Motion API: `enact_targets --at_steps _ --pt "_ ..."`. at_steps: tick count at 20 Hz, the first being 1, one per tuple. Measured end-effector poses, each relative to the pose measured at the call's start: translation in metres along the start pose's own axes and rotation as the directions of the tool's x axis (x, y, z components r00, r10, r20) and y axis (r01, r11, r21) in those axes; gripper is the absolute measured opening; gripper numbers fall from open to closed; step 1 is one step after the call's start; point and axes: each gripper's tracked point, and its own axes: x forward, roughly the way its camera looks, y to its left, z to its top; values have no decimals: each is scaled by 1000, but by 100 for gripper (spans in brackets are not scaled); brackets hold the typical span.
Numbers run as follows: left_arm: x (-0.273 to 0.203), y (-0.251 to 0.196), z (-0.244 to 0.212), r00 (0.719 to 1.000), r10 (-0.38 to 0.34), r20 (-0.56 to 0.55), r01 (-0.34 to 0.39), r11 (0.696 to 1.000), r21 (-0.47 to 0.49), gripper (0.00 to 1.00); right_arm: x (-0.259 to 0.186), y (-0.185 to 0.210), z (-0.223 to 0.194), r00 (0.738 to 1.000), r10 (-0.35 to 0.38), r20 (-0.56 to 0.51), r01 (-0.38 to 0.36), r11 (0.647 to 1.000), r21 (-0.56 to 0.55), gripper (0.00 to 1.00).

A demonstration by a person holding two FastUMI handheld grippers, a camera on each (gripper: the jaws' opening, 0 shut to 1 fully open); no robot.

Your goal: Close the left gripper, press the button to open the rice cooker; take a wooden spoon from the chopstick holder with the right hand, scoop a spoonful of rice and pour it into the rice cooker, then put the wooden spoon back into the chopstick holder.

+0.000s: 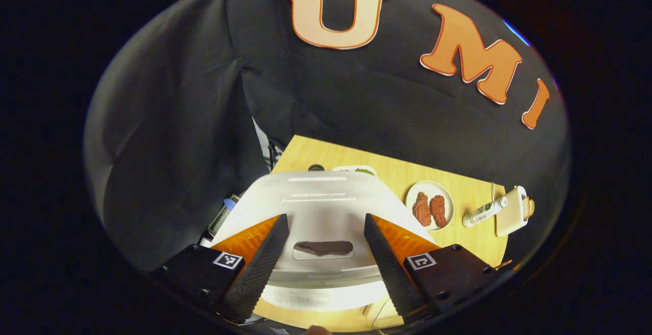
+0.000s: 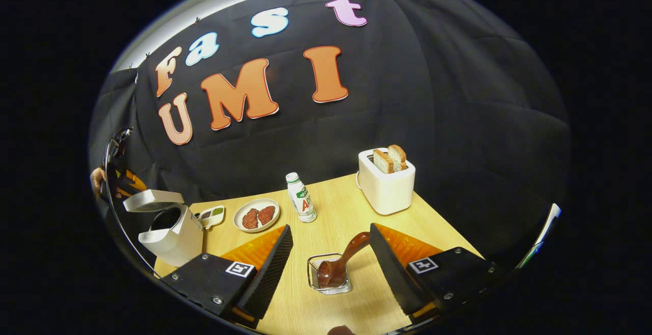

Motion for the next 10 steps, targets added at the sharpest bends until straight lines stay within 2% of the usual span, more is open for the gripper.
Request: enact_targets --at_steps 4,6,7,9,10 --pt "16 1 -52 988 25 -153 -24 1000 8 100 1 4 -2 1000 25 -5 -25 1000 -9 94" --pt "26 4 -83 965 46 -258 -41 999 25 100 0 7 -4 999 37 -13 -37 999 -11 94" --pt "33 0 -103 945 52 -323 -46 999 26 100 1 7 -6 999 38 -17 -38 999 -15 94" --pt "44 -1 -91 954 59 -293 -52 998 30 100 1 8 -8 999 41 -20 -41 999 -23 94" --pt "45 0 -98 947 63 -314 -59 998 21 100 0 9 -9 999 42 -21 -42 999 -26 94"
